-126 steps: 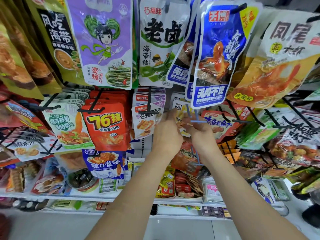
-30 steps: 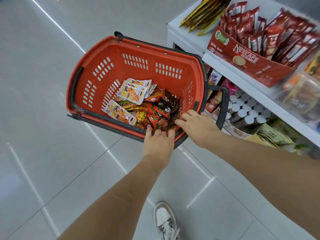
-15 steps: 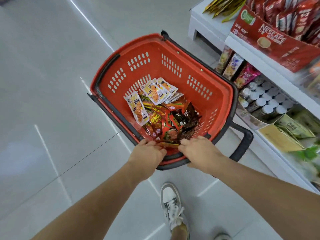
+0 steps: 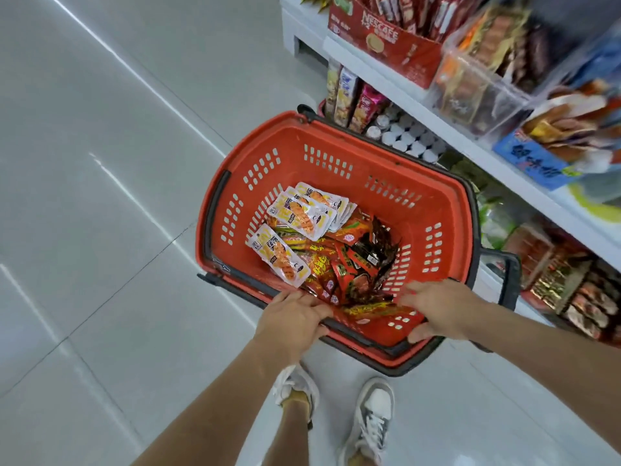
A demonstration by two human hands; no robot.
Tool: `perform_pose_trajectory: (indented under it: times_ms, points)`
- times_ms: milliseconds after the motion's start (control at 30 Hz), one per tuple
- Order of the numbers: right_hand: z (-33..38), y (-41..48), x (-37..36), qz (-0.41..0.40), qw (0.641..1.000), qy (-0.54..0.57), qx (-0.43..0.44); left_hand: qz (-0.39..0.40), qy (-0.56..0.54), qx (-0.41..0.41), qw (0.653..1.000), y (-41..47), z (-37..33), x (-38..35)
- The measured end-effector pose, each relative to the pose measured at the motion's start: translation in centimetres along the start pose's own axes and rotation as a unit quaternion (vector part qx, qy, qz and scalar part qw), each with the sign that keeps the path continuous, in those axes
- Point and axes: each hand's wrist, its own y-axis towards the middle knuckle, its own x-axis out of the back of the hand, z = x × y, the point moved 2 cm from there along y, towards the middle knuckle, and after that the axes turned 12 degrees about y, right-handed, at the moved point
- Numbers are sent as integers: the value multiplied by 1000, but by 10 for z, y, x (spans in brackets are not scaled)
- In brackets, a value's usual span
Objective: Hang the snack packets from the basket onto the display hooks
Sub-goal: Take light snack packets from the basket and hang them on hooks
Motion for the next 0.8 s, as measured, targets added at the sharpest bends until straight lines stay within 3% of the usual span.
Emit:
perform_pose_trajectory:
  times_ms: [167, 233, 300, 367, 433, 500, 567, 633, 800]
  points:
    - [-26, -31, -30, -48, 997, 56, -40, 28, 14, -22, 999, 8, -45, 8]
    - [-27, -36, -26, -127, 975, 175, -49, 5, -22, -27, 999, 14, -49, 14]
    - [-26, -39, -12, -259, 907, 328, -55, -83, -113, -16, 990, 19, -43, 27]
    - [-20, -37, 5, -377, 807, 451, -55, -183, -192, 1, 964, 30, -29, 43]
    - [-12, -28, 16, -428, 717, 547, -49, -231, -243, 19, 942, 46, -16, 56]
    - [-11, -6, 25, -446, 671, 590, -44, -237, -229, 29, 944, 69, -2, 68]
    - [-15, 27, 28, -435, 662, 608, -51, -229, -175, 25, 957, 98, 9, 74]
    - [-22, 67, 27, -415, 677, 605, -59, -220, -112, 15, 969, 129, 16, 76]
    - [-48, 151, 27, -373, 771, 511, -73, -145, 108, -50, 982, 212, 14, 62]
